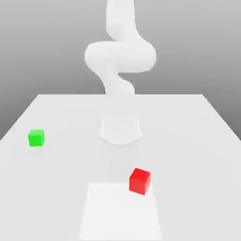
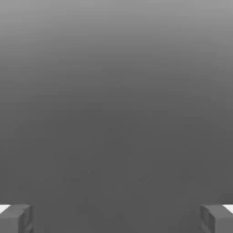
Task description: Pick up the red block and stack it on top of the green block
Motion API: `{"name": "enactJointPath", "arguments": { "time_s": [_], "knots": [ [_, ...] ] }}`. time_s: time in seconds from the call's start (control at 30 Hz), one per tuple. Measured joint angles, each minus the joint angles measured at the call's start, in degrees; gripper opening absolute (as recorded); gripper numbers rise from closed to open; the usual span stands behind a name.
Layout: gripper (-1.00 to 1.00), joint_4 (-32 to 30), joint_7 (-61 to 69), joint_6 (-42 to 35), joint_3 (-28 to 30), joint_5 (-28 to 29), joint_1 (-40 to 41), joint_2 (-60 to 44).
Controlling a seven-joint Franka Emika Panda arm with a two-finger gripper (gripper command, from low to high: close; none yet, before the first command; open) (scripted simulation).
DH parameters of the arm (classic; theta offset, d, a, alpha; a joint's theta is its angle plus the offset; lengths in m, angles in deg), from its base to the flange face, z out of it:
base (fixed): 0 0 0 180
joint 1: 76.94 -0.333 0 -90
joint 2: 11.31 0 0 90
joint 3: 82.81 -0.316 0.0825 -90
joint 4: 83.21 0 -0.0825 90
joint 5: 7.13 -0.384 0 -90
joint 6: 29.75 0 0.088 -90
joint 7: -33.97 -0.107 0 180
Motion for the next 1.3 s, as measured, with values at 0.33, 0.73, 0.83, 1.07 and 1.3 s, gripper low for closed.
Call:
{"name": "enactJointPath", "arguments": {
  "time_s": [0.33, 0.73, 0.83, 1.07, 1.3],
  "knots": [
    [0.00, -18.2, -12.5, 13.3, -5.2, -4.8, -0.1, -16.5],
    [0.00, -31.6, -36.0, 38.0, -7.5, 7.2, -0.7, -47.7],
    [-1.00, -31.1, -37.6, 41.4, -3.5, 9.2, -4.2, -51.7],
    [-1.00, -31.3, -37.0, 40.7, -3.8, 8.3, -4.3, -50.7],
    [-1.00, -33.3, -31.0, 29.1, -5.0, -0.1, -5.4, -37.1]
  ]
}}
